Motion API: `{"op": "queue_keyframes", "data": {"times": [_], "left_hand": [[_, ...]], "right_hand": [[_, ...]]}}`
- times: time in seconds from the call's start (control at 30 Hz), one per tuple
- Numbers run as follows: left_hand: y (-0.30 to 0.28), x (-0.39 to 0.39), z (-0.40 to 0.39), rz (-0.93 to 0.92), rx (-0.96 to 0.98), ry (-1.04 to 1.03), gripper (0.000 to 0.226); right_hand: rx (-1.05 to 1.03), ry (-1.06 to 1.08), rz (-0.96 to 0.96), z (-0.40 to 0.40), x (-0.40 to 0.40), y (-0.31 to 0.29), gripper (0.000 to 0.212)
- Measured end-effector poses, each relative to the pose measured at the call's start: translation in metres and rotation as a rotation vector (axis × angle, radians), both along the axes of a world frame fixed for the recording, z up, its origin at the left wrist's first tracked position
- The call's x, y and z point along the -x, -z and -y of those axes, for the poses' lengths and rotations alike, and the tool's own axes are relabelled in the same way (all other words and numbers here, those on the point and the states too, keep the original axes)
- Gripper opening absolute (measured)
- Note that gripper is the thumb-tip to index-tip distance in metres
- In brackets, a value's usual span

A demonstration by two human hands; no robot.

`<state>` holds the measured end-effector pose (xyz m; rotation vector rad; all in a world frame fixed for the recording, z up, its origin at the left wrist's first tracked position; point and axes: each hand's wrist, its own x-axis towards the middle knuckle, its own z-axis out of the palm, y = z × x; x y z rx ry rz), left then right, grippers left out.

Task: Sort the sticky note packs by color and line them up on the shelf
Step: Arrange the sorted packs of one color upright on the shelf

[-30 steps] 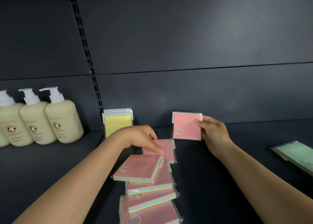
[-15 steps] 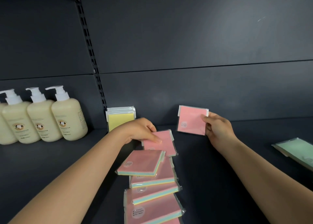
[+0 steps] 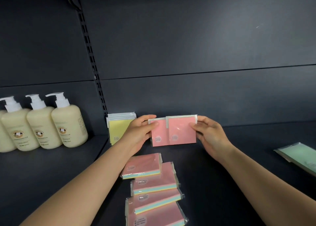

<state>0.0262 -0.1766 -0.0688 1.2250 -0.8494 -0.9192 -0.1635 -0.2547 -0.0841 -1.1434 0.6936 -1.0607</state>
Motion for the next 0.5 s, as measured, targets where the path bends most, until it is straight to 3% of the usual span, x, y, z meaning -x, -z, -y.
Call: {"op": "queue_keyframes", "data": {"times": [0.3,0.43,0.5], "left_hand": [[0.005,0.008,0.0,0.203,0.009,0.242,0.048],[0.008,0.007,-0.003,0.463,-0.042,0.225,0.04],[0.01,0.007,-0.004,0.518,-0.043,0.153,0.035]], "right_hand": [[0.108,0.043,-0.161,-0.019,-0.025,0.006,0.021],[0.216,0.115,-0.298,-0.019,-0.023,0.007,0.039],[0.288,0.115,-0.379,-0.019,-0.023,0.009,0.034]]}}
